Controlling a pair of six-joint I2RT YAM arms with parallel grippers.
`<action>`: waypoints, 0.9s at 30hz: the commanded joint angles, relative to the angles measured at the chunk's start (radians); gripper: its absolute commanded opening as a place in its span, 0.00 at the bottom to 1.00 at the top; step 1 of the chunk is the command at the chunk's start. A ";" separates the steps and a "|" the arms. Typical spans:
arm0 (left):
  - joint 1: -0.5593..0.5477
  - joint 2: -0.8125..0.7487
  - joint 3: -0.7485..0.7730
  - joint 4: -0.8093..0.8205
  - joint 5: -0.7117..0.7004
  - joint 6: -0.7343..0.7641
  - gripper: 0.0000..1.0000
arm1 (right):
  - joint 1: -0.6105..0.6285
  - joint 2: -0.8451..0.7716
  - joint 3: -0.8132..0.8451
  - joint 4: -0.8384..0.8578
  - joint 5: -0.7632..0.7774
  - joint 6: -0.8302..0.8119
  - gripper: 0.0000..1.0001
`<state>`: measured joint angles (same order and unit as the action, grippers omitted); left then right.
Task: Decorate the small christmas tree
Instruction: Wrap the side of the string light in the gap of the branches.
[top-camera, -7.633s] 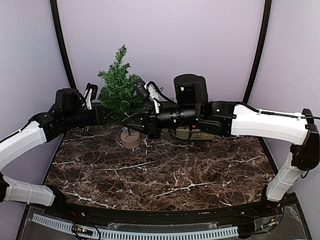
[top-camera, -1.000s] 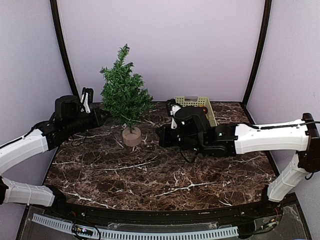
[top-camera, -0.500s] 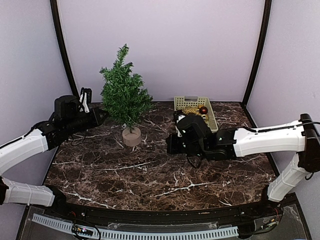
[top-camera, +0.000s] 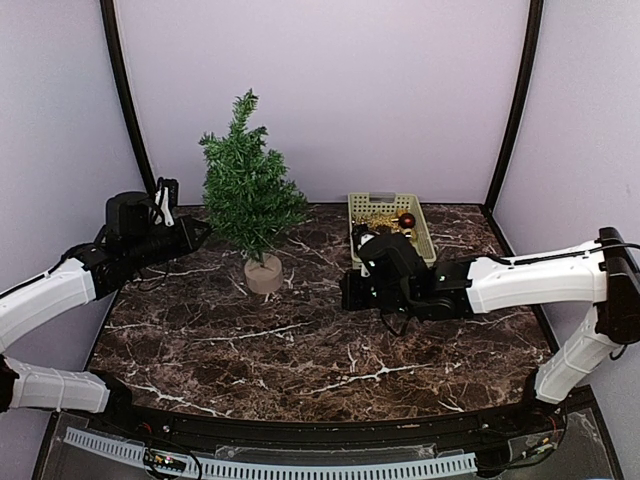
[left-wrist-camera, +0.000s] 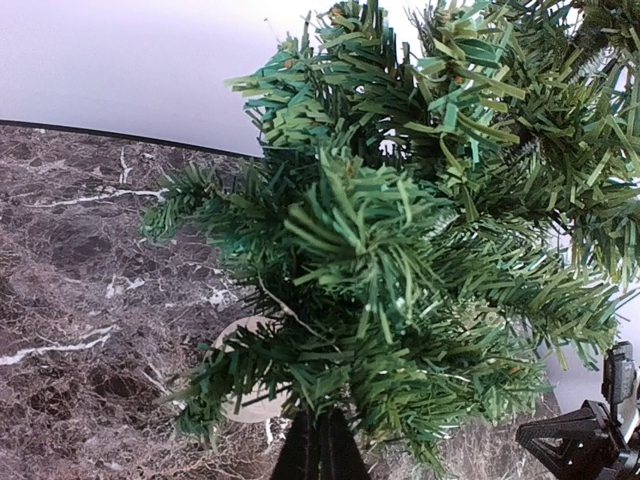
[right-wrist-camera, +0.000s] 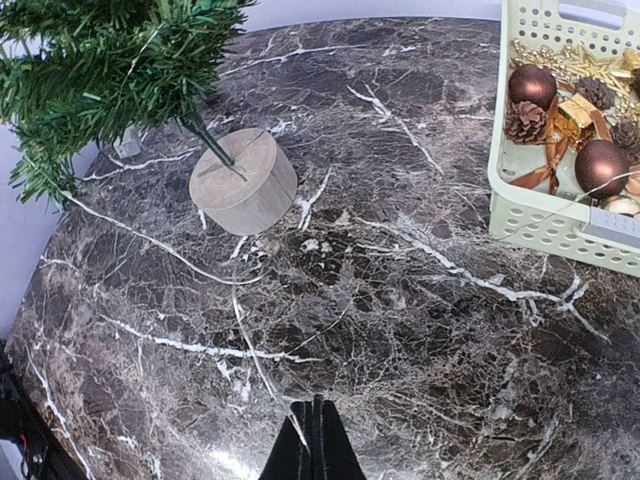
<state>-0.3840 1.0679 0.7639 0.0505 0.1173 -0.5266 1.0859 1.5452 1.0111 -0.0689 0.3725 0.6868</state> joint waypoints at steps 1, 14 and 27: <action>0.019 0.004 -0.013 -0.016 0.031 0.032 0.00 | 0.001 -0.049 0.005 0.024 -0.064 -0.101 0.00; 0.043 0.023 -0.005 -0.011 0.053 0.061 0.00 | 0.008 -0.115 0.113 -0.015 0.047 -0.179 0.00; 0.052 0.028 -0.010 -0.009 0.061 0.063 0.00 | 0.006 -0.132 0.177 0.065 -0.003 -0.275 0.00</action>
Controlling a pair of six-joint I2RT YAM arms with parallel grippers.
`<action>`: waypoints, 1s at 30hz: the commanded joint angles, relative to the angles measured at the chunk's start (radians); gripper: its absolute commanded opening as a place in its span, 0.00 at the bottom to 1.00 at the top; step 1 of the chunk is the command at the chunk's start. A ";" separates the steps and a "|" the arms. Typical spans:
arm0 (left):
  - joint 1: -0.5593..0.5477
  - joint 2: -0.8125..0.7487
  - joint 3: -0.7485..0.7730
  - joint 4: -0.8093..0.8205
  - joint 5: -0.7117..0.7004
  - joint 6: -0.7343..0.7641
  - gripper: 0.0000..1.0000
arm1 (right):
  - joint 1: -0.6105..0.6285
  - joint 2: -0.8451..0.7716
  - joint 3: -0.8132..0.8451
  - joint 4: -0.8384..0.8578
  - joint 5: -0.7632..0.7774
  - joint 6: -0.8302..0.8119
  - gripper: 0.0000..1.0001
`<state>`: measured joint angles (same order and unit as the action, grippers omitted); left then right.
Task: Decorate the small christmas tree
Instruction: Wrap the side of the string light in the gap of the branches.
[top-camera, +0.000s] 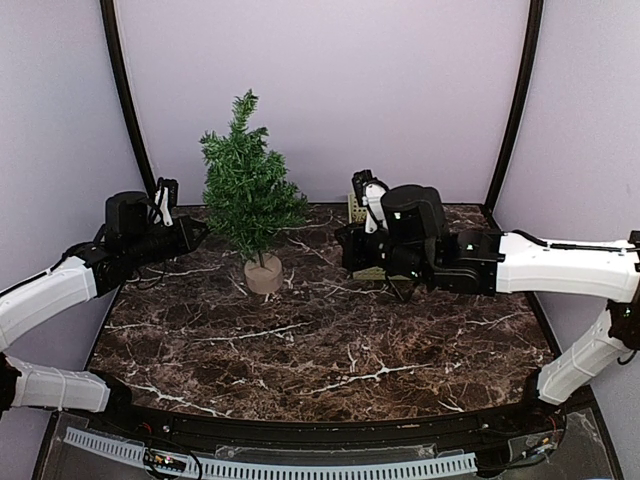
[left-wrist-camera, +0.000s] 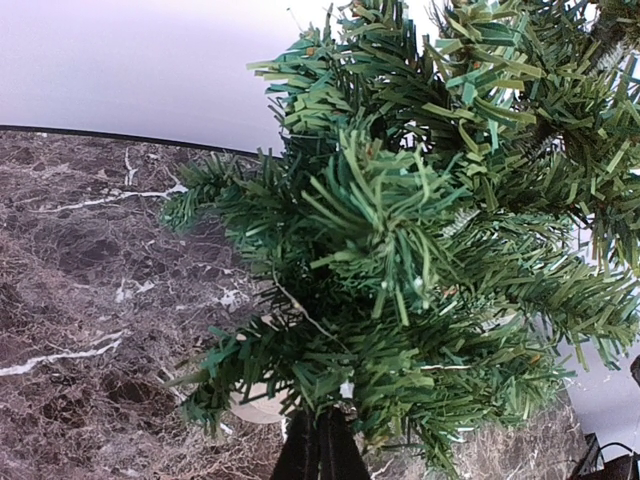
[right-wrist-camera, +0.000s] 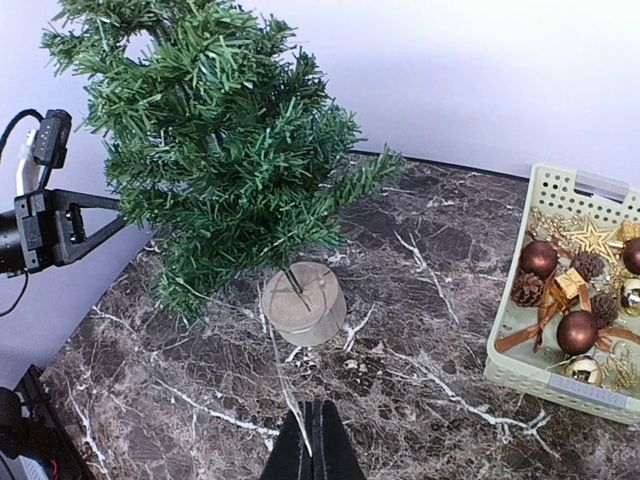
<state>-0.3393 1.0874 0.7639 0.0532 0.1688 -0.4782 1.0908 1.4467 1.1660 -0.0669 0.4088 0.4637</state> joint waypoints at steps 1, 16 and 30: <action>0.009 0.011 -0.011 -0.011 0.009 0.015 0.00 | 0.002 -0.034 0.023 0.063 -0.044 -0.056 0.00; 0.018 0.029 -0.013 0.000 0.014 0.015 0.00 | -0.116 0.113 0.097 0.060 -0.056 0.055 0.00; 0.084 0.142 0.059 0.055 0.064 0.093 0.00 | -0.148 0.170 0.088 0.162 -0.174 -0.001 0.00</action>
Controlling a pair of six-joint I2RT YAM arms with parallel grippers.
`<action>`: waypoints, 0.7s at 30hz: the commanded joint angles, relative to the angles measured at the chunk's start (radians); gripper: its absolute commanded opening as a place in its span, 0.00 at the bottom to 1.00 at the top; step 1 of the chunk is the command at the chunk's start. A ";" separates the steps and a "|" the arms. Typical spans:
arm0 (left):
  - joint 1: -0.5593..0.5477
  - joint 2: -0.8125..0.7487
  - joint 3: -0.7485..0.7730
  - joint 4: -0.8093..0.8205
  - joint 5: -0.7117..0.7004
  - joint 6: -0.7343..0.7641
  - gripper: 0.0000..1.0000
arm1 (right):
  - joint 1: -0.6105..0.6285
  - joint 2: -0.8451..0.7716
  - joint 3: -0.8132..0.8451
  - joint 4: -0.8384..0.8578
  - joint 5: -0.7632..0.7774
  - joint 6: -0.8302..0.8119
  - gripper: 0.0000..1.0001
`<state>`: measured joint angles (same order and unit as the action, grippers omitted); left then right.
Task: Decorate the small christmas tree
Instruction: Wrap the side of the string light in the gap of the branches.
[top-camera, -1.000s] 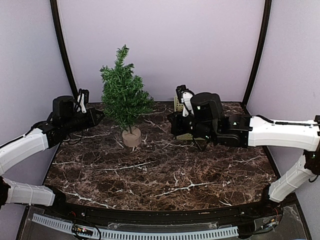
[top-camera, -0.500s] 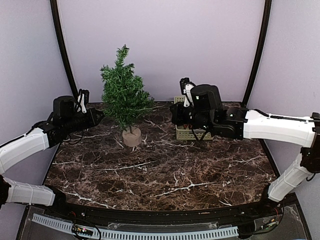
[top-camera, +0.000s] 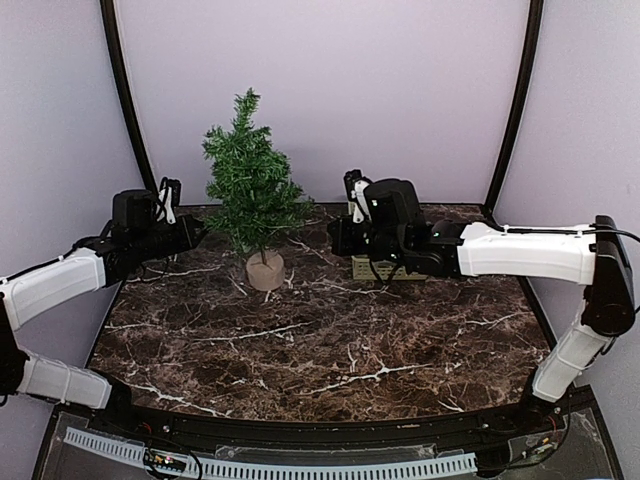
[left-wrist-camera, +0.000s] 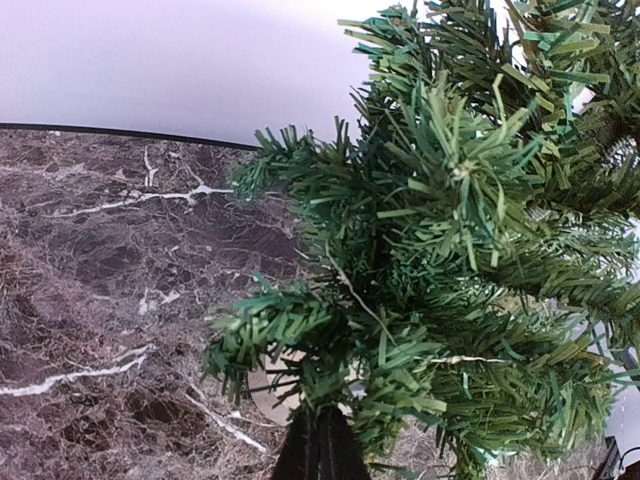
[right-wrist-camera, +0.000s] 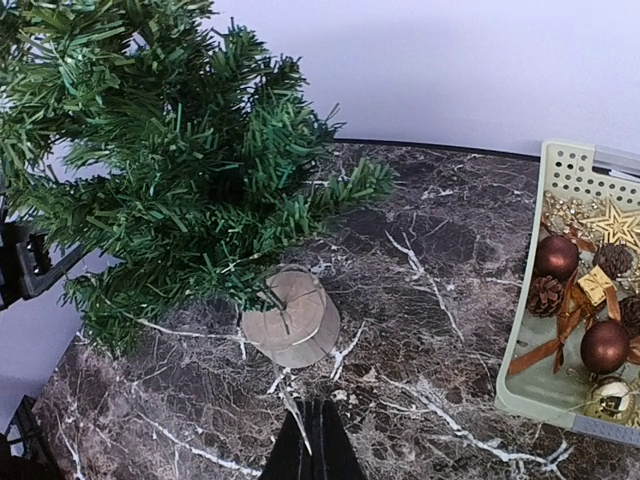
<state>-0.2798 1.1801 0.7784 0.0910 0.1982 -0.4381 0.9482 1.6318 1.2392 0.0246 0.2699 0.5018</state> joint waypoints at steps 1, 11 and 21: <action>0.028 0.059 0.065 0.016 0.044 0.062 0.03 | -0.006 -0.012 0.027 0.066 -0.031 -0.053 0.00; 0.035 -0.027 0.084 -0.081 0.038 0.092 0.73 | -0.006 0.056 0.149 0.023 -0.008 -0.163 0.00; -0.064 -0.126 -0.064 -0.066 0.201 0.012 0.85 | -0.001 -0.060 0.065 0.057 -0.050 -0.205 0.00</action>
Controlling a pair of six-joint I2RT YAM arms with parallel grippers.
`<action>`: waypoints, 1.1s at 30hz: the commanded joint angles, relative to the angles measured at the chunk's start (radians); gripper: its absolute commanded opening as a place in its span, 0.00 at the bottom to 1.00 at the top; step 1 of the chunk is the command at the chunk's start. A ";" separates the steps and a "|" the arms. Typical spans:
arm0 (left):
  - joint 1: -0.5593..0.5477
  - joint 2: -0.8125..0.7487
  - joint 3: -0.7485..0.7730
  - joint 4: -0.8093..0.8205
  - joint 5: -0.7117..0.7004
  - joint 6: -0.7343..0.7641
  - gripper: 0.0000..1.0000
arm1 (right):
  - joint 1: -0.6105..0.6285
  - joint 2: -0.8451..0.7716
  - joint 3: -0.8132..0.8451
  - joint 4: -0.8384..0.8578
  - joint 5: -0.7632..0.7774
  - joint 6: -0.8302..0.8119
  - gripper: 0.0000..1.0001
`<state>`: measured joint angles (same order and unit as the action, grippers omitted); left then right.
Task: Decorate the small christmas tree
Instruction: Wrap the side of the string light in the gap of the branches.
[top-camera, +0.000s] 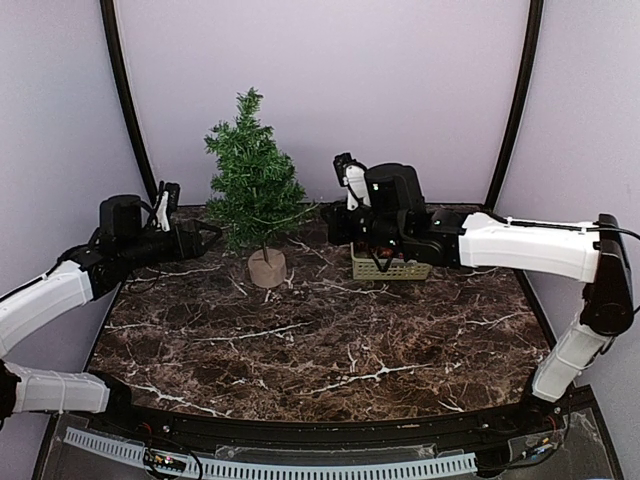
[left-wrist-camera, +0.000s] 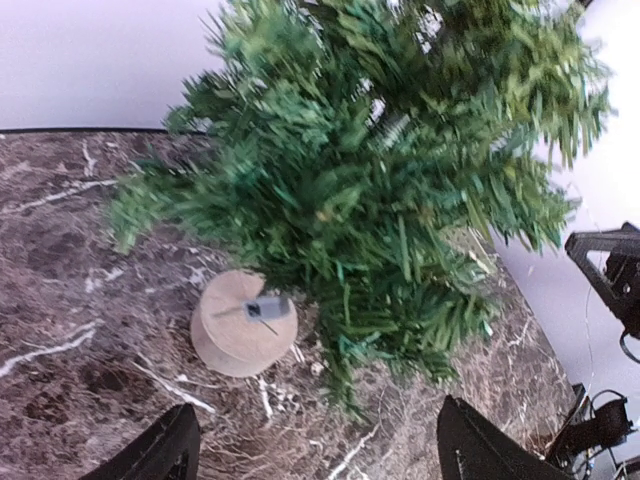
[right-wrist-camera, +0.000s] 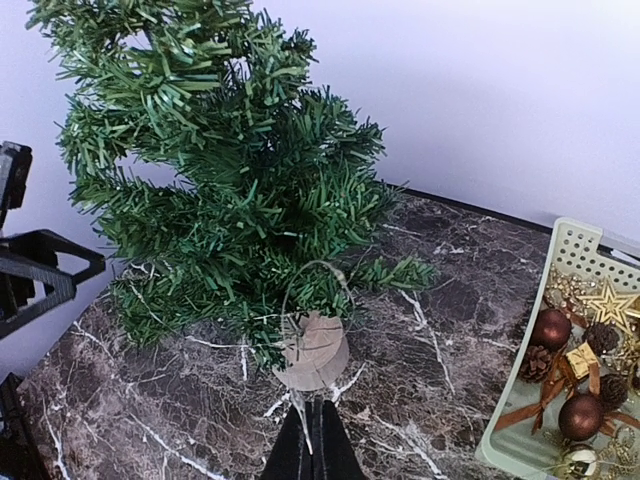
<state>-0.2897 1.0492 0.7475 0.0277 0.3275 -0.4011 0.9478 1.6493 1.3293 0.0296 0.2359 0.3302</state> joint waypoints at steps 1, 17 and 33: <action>-0.062 0.016 -0.034 0.005 0.073 -0.022 0.86 | 0.001 -0.086 -0.030 0.051 -0.015 -0.039 0.00; -0.080 0.143 -0.023 0.077 0.029 -0.046 0.24 | 0.030 -0.033 0.095 -0.025 0.075 -0.118 0.00; -0.079 0.146 -0.031 0.077 -0.021 -0.052 0.00 | -0.002 0.106 0.281 -0.068 0.041 -0.176 0.00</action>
<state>-0.3687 1.1984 0.7246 0.0822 0.3233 -0.4564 0.9649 1.7245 1.5478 -0.0460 0.2886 0.1726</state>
